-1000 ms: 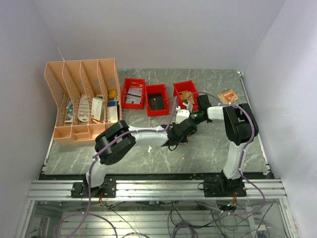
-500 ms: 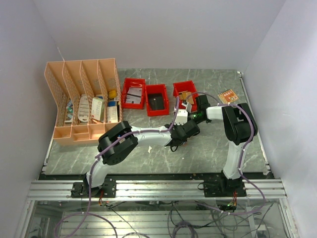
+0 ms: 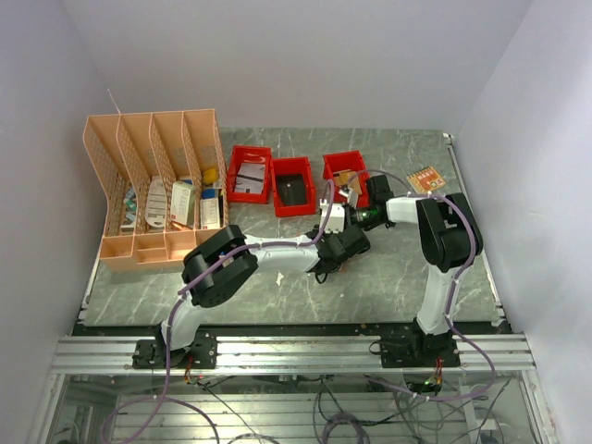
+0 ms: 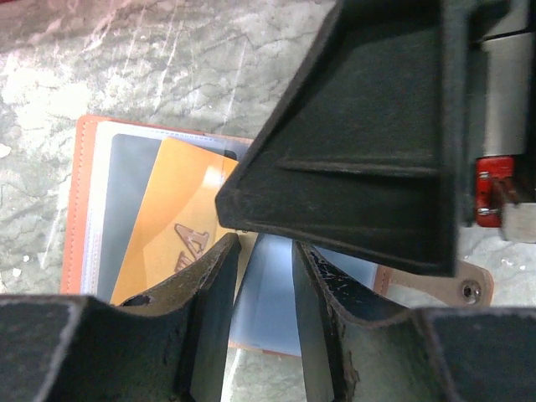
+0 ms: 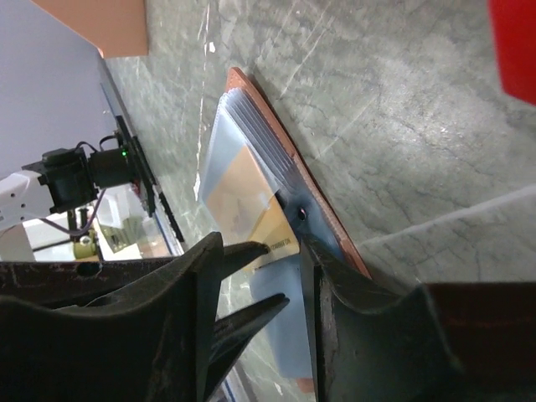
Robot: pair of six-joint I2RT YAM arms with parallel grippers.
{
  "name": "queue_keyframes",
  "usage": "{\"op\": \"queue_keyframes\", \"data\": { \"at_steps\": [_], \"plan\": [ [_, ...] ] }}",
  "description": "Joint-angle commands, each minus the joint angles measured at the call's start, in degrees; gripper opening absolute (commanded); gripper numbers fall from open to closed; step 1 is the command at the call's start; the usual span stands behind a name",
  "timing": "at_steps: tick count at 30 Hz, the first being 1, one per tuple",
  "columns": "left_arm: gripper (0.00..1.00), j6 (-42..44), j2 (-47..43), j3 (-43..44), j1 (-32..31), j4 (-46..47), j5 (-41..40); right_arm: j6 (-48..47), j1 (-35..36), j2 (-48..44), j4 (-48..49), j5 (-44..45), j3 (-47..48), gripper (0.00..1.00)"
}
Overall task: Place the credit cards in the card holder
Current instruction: Insert the credit card into the card holder.
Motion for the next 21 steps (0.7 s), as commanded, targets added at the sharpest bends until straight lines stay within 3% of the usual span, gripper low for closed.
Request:
{"op": "queue_keyframes", "data": {
  "at_steps": [1, 12, 17, 21],
  "plan": [
    [0.44, -0.17, -1.47, -1.36, 1.31, -0.55, -2.75, -3.75, -1.68, -3.31, -1.73, 2.71, 0.49, 0.44],
    [0.42, 6.92, -10.66, -7.08, 1.53, 3.27, 0.91, -13.69, -2.71, -10.58, -7.43, 7.44, 1.43, 0.44],
    [0.51, 10.58, -19.11, -15.83, 3.41, 7.64, 5.65, -18.18, -2.31, -11.06, -11.22, 6.66, 1.55, 0.16],
    [0.54, 10.58, -24.29, -25.05, 9.63, 17.45, 18.34, -19.98, -0.23, -9.63, -13.27, 8.25, 1.61, 0.05]
  ]
}}
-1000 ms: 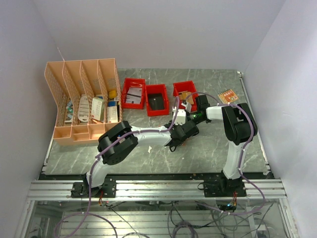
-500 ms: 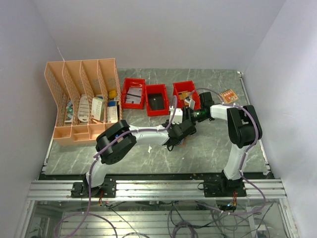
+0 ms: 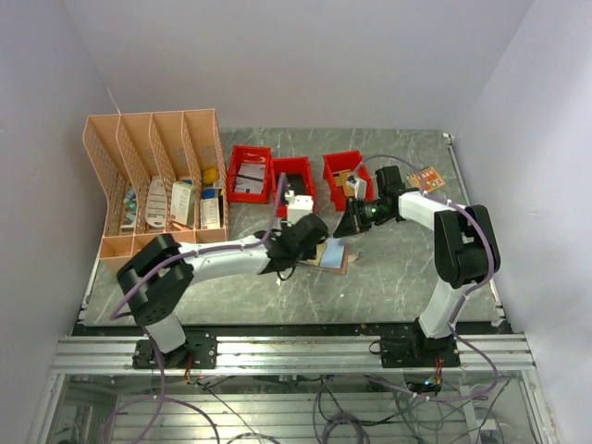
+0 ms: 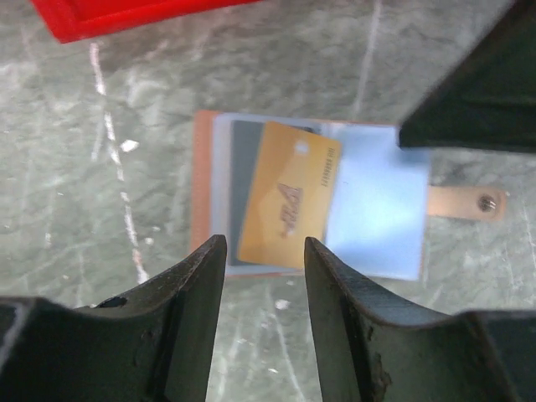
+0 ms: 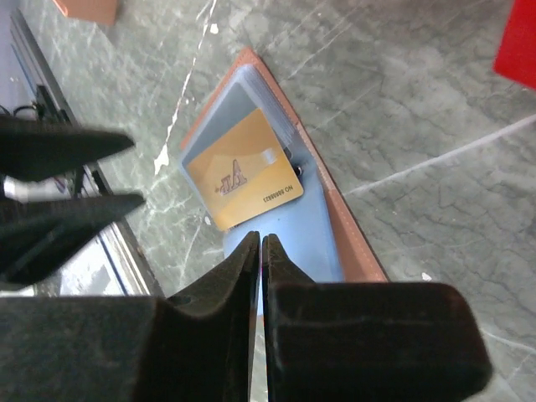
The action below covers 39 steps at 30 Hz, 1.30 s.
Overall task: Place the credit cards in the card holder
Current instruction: Insert the credit card into the card holder.
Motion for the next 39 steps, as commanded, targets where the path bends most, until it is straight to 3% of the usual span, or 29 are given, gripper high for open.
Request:
{"op": "queue_keyframes", "data": {
  "at_steps": [1, 14, 30, 37, 39],
  "plan": [
    [0.54, 1.80, -4.39, -8.56, 6.95, 12.55, 13.97, -4.05, 2.33, 1.17, -3.82, 2.68, 1.02, 0.03],
    [0.58, 1.72, 0.44, -14.79, 12.78, 24.53, 29.60, -3.36, 7.84, 5.13, -4.27, 12.28, 2.48, 0.02],
    [0.56, 1.28, 2.16, -18.68, 14.22, 29.12, 35.68, 0.11, 9.64, 9.46, -2.03, 5.89, 7.04, 0.03],
    [0.56, -0.54, -1.44, -20.77, 14.17, 27.97, 33.42, -0.57, 8.18, 5.05, -1.72, 3.62, 6.10, 0.05],
    [0.56, -1.09, -3.37, -21.30, 14.19, 27.53, 32.89, -1.03, 7.91, 2.45, -1.55, 4.59, 4.65, 0.11]
  ]
}}
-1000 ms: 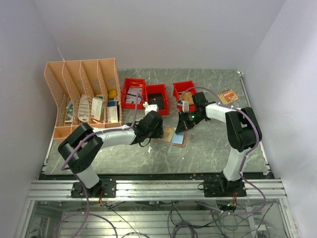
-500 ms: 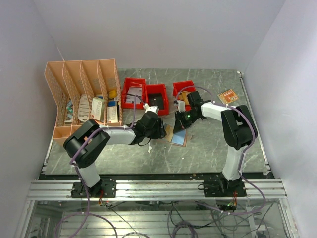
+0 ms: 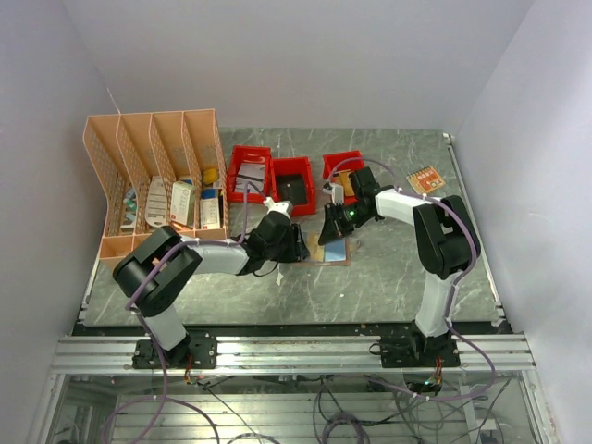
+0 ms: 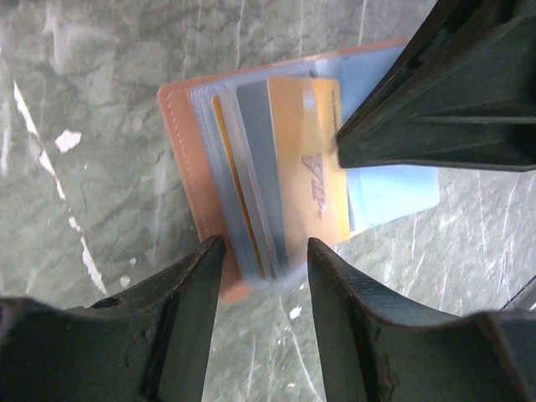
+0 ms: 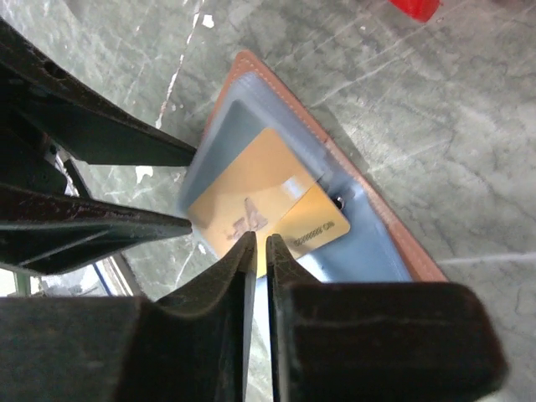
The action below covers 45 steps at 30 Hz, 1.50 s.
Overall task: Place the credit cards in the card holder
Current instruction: Insert the credit card into the card holder.
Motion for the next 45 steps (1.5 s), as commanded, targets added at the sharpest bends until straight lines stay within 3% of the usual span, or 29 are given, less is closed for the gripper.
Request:
{"op": "queue_keyframes", "data": {
  "at_steps": [1, 6, 12, 15, 23, 45],
  "plan": [
    [0.56, -1.36, -4.10, -2.06, -0.24, -2.26, 0.47, -1.03, -0.59, -6.40, 1.60, 0.15, -2.39, 0.15],
    [0.50, -2.10, -6.78, -1.85, 0.39, -4.10, -1.54, -1.35, -0.62, -8.47, 2.07, 2.92, -5.32, 0.29],
    [0.18, -2.30, -2.71, 2.01, 1.91, -8.61, -2.96, -0.62, -0.61, -4.82, 1.09, 4.76, -3.46, 0.31],
    [0.11, -1.13, -0.61, 4.32, 2.12, -11.84, -4.66, -0.03, -0.59, -3.51, 1.29, 5.05, -3.24, 0.32],
    [0.07, 0.78, 3.20, 6.45, 2.23, -11.05, -2.38, 1.52, -0.66, -0.85, 1.55, 4.57, -2.22, 0.39],
    [0.07, 0.40, 6.90, 6.59, 1.56, -7.59, 3.16, 3.98, -0.47, -2.60, 6.64, -6.10, -3.29, 0.35]
  ]
}}
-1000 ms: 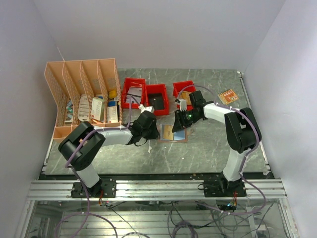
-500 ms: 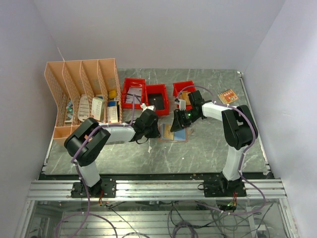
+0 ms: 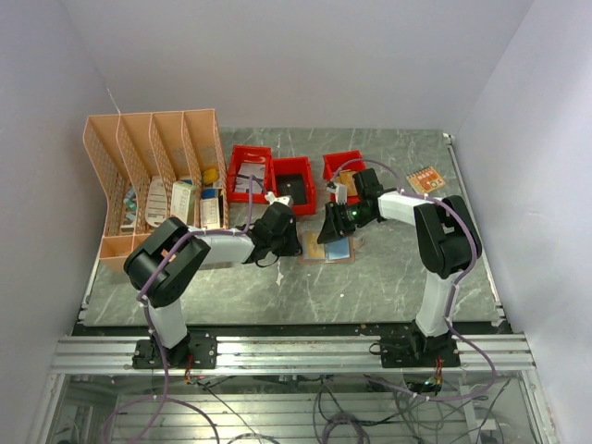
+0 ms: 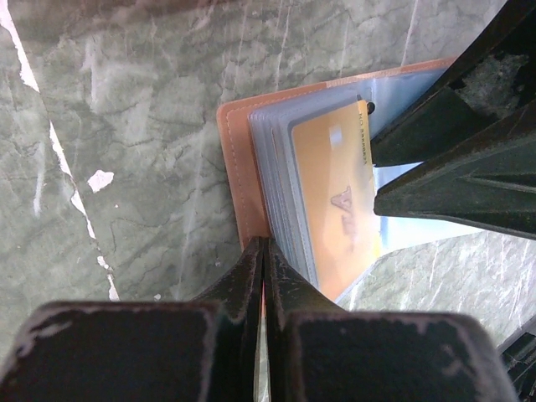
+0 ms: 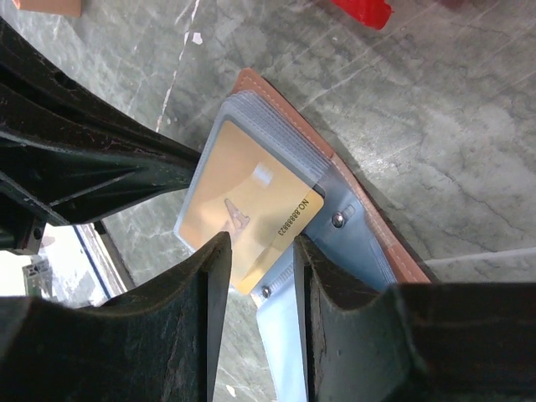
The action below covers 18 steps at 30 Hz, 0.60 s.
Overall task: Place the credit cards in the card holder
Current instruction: Insert the credit card into the card holder.
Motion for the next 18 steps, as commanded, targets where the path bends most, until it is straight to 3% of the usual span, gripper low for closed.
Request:
{"op": "queue_keyframes", "data": {
  "at_steps": [1, 10, 18],
  "plan": [
    [0.07, 0.65, 2.77, 0.66, -0.71, -0.57, 2.23, 1.03, 0.57, -2.41, 2.20, -5.34, -1.21, 0.35],
    [0.08, 0.75, 1.59, 0.49, -0.76, -1.41, 1.07, -0.03, 0.55, -2.05, 1.67, -8.64, -0.48, 0.35],
    [0.23, 0.22, -4.74, -2.68, -0.22, -4.95, -3.28, -10.28, -0.82, -9.16, -5.46, -2.73, -0.01, 0.39]
  ]
}}
